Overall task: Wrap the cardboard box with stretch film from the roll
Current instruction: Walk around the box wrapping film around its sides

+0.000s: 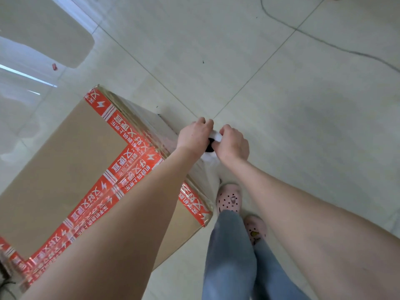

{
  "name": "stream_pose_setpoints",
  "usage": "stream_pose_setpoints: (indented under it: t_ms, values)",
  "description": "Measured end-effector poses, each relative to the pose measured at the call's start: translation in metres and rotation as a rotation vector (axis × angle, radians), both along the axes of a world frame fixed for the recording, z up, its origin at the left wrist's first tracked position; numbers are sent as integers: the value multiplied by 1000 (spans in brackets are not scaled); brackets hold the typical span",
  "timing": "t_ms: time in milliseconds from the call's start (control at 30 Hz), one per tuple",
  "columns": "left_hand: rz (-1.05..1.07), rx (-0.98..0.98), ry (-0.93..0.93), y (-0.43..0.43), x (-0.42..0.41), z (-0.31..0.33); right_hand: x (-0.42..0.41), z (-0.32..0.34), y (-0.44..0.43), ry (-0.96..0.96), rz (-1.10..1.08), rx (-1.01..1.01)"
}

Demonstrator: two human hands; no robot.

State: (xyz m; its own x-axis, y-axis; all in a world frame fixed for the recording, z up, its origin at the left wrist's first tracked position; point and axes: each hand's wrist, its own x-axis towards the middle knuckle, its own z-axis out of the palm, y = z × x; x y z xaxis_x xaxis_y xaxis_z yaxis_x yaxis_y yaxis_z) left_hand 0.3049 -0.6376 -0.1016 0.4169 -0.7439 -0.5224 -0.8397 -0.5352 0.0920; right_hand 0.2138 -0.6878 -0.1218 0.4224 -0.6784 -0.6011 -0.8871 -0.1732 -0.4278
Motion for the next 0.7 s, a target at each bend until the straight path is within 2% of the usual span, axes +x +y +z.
stream_pose_setpoints:
  t_ms: [333, 433, 533, 700]
  values:
    - [499, -73, 103, 1, 33, -4, 43, 9, -20, -138, 122, -41]
    - [591, -31, 89, 5, 44, -4, 51, 8, -18, -53, 68, 1]
    - [512, 27, 78, 8, 49, -4, 53, 7, -16, 28, -6, 62]
    - [157, -13, 92, -10, 49, -3, 60, 9, -19, 44, 9, 67]
